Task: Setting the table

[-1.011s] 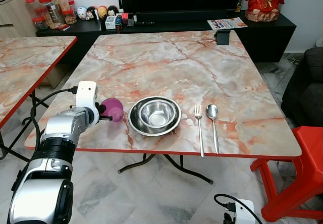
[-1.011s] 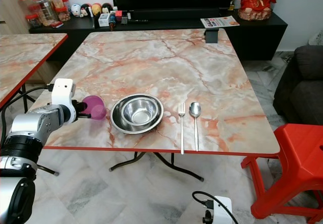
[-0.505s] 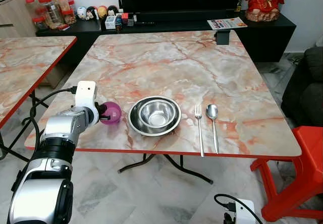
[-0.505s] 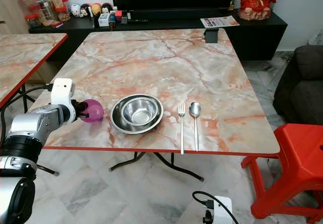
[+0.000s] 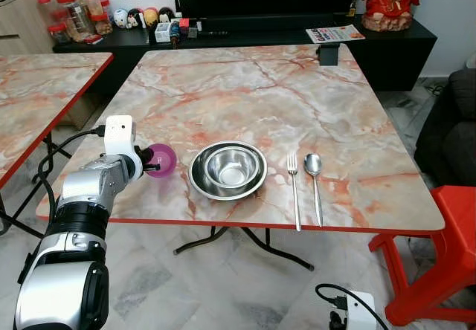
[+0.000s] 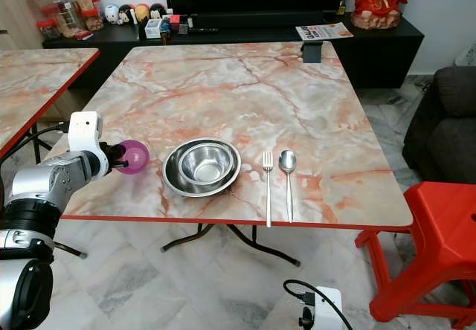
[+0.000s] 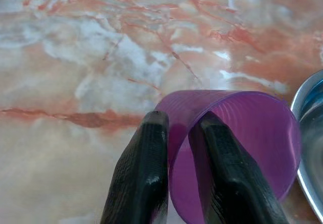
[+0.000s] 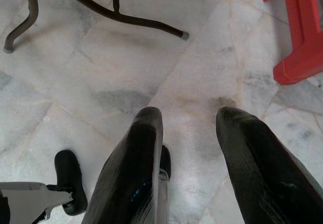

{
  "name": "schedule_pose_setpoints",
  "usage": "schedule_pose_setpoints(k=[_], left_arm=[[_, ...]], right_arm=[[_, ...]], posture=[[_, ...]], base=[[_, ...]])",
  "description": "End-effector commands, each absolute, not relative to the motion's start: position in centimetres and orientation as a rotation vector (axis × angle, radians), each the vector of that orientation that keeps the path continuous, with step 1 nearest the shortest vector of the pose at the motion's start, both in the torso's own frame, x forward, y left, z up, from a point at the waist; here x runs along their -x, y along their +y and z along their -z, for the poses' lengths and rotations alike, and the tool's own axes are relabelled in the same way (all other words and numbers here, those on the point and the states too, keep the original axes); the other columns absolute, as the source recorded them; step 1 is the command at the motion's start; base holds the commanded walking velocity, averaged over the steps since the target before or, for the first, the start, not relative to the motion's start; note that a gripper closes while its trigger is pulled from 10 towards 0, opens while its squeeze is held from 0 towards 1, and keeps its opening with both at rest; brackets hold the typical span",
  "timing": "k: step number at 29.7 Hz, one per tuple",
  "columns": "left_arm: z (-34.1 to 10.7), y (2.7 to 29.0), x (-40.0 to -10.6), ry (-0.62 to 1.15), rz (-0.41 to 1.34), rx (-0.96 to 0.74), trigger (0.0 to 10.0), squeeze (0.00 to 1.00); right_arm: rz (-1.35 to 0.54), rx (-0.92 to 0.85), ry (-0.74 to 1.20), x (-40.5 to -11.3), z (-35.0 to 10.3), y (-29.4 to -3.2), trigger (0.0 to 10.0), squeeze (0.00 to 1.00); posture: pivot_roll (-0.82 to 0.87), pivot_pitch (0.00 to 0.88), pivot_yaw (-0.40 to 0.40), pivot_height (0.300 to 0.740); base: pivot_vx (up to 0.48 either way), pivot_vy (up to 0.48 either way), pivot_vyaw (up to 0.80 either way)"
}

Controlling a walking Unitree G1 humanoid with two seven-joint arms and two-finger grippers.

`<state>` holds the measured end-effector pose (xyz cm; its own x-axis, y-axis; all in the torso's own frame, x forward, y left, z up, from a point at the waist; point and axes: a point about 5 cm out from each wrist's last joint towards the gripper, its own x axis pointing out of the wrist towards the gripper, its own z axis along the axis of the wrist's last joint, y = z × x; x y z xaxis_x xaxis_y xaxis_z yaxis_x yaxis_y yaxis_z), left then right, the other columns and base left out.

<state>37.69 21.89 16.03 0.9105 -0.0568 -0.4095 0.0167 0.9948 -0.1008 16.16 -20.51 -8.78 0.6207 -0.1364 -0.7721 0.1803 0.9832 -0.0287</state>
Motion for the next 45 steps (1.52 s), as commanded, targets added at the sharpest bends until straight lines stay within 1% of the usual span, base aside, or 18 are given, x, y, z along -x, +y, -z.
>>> schedule_pose_setpoints(k=[1, 2, 3, 4, 5, 6, 12, 13, 14, 17, 23, 28, 32, 40, 45], left_arm=[[-16.3, 21.8, -37.9, 0.431, 0.038, 0.134, 10.0, 0.98], [-16.3, 21.8, -37.9, 0.433, 0.039, 0.145, 10.0, 0.98], [-16.3, 21.7, -37.9, 0.435, 0.041, 0.161, 10.0, 1.0], [-16.4, 21.7, -37.9, 0.434, 0.04, 0.211, 10.0, 0.98], [-16.4, 21.6, -37.9, 0.433, 0.04, 0.225, 10.0, 0.79], [-16.5, 21.7, -37.9, 0.432, 0.037, 0.234, 10.0, 0.0], [-16.7, 21.6, -37.9, 0.432, 0.022, 0.354, 10.0, 0.0], [-16.7, 21.6, -37.9, 0.432, 0.022, 0.354, 10.0, 0.0], [-16.8, 21.6, -38.0, 0.43, 0.014, 0.4, 10.0, 0.0], [-16.7, 21.6, -38.1, 0.433, -0.005, 0.456, 10.0, 0.0], [-16.5, 21.7, -38.0, 0.444, -0.033, 0.492, 10.0, 0.0], [-16.1, 22.0, -37.8, 0.462, -0.071, 0.566, 10.0, 0.0], [-15.3, 22.0, -37.5, 0.483, -0.092, 0.573, 10.0, 0.0], [-15.4, 21.9, -37.5, 0.481, -0.099, 0.567, 10.0, 0.0], [-15.9, 22.5, -37.5, 0.454, -0.124, 0.525, 10.0, 0.0]], right_arm=[[0.191, -0.066, 0.882, -16.3, 8.8, -20.4, 10.0, 0.0], [0.192, -0.066, 0.882, -16.3, 8.8, -20.5, 10.0, 0.0], [0.194, -0.066, 0.882, -16.3, 8.7, -20.5, 10.0, 0.0], [0.195, -0.065, 0.882, -16.3, 8.7, -20.6, 10.0, 0.0], [0.196, -0.065, 0.881, -16.3, 8.7, -20.6, 10.0, 0.0], [0.195, -0.065, 0.881, -16.3, 8.7, -20.6, 10.0, 0.0], [0.189, -0.063, 0.882, -16.3, 8.7, -20.5, 10.0, 0.0], [0.189, -0.063, 0.882, -16.3, 8.7, -20.5, 10.0, 0.0], [0.186, -0.063, 0.88, -16.4, 8.7, -20.5, 10.0, 0.0], [0.181, -0.063, 0.878, -16.5, 8.7, -20.4, 10.0, 0.0], [0.176, -0.06, 0.878, -16.5, 8.7, -20.4, 10.0, 0.0], [0.172, -0.058, 0.881, -16.5, 8.7, -20.4, 10.0, 0.0], [0.171, -0.059, 0.881, -16.5, 8.7, -20.4, 10.0, 0.0], [0.172, -0.058, 0.879, -16.6, 8.6, -20.5, 10.0, 0.0], [0.179, -0.055, 0.875, -16.7, 8.5, -20.8, 10.0, 0.0]], posture=[[-0.05, 0.0, 0.043, 0.74], [-0.05, 0.0, 0.043, 0.74], [-0.05, 0.0, 0.042, 0.74], [-0.05, 0.0, 0.041, 0.74], [-0.04, 0.0, 0.04, 0.74], [-0.04, 0.0, 0.04, 0.74], [-0.04, 0.0, 0.044, 0.74], [-0.04, 0.0, 0.044, 0.74], [-0.05, 0.0, 0.045, 0.74], [-0.05, 0.0, 0.047, 0.74], [-0.05, 0.0, 0.047, 0.74], [-0.04, 0.0, 0.04, 0.74], [-0.05, 0.0, 0.038, 0.74], [-0.04, 0.0, 0.03, 0.74], [-0.04, 0.0, 0.022, 0.74]], base=[[0.0, 0.0, 0.0], [0.0, 0.0, 0.0], [0.0, 0.0, 0.0], [0.0, 0.0, 0.0], [0.0, 0.0, 0.0], [0.0, 0.0, 0.0], [0.0, 0.0, 0.0], [0.0, 0.0, 0.0], [0.0, 0.0, 0.0], [0.0, 0.0, 0.0], [0.0, 0.0, 0.0], [0.0, 0.0, 0.0], [0.0, 0.0, 0.0], [0.0, 0.0, 0.0], [0.0, 0.0, 0.0]])
